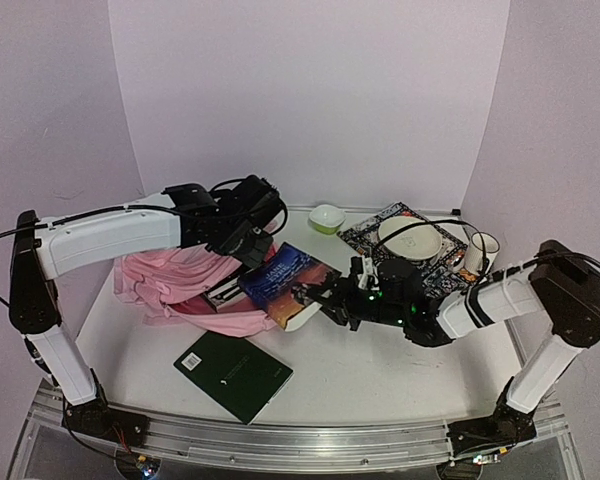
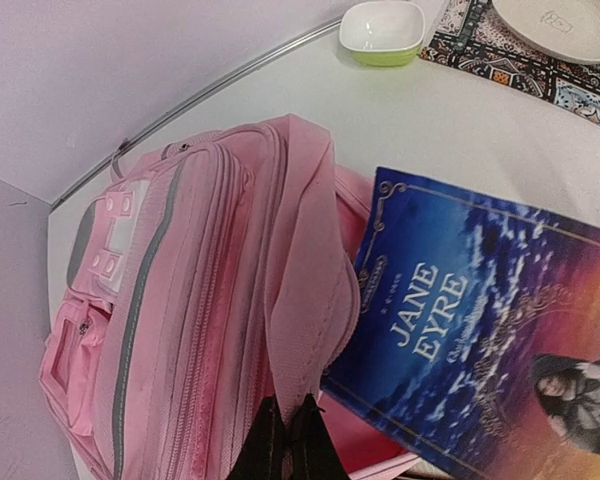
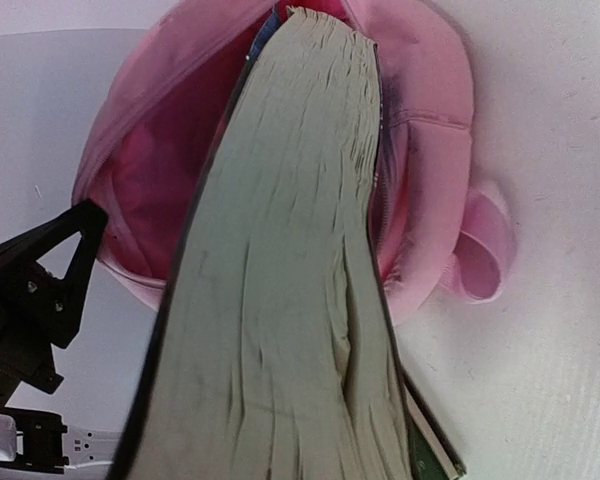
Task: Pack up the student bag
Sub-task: Pick up the largest pocket of the bag from the student bag, then place the book in the largest pocket of the bag.
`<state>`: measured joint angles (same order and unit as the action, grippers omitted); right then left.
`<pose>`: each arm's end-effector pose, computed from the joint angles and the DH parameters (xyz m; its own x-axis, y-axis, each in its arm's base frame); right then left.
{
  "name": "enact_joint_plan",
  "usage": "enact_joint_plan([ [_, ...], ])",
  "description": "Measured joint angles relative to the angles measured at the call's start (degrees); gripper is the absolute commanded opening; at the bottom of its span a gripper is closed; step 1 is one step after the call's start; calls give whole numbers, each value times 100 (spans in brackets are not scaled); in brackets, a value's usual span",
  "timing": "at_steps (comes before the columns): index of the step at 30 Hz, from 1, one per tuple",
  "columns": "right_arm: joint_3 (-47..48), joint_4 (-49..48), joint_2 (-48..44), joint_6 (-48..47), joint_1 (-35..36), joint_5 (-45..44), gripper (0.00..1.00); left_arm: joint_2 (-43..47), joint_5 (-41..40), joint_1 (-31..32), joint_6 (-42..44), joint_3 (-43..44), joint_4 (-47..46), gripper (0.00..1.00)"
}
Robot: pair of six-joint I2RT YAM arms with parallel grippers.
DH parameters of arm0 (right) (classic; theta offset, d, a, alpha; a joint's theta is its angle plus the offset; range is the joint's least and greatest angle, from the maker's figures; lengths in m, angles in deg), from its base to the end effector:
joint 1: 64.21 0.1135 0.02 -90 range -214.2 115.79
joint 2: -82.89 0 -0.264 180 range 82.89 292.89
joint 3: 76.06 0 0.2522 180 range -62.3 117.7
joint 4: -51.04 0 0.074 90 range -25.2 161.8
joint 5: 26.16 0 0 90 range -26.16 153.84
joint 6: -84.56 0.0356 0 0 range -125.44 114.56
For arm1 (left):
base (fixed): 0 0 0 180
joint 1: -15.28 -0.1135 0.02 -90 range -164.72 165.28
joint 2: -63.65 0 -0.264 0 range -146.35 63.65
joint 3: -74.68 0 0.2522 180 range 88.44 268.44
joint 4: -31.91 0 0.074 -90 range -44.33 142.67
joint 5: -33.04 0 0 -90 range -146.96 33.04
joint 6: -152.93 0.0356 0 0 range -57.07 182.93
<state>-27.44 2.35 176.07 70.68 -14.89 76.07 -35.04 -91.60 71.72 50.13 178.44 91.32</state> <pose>0.2047 0.2498 0.2080 -0.8420 0.4760 -0.2541 -0.2564 0.0614 0.9646 0.2221 -0.2982 0.3128 -0.5493 0.4983 -0.6708 0.3904 0.8628 0.3212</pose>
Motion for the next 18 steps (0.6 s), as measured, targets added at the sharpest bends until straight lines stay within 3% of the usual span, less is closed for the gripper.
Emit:
enact_joint_plan([
  [8,948,35,708,205,232,88,0,49,64,-12,74,77,-2,0],
  [18,1037,42,625,173,379,168,0,50,-96,-13,105,108,-9,0],
])
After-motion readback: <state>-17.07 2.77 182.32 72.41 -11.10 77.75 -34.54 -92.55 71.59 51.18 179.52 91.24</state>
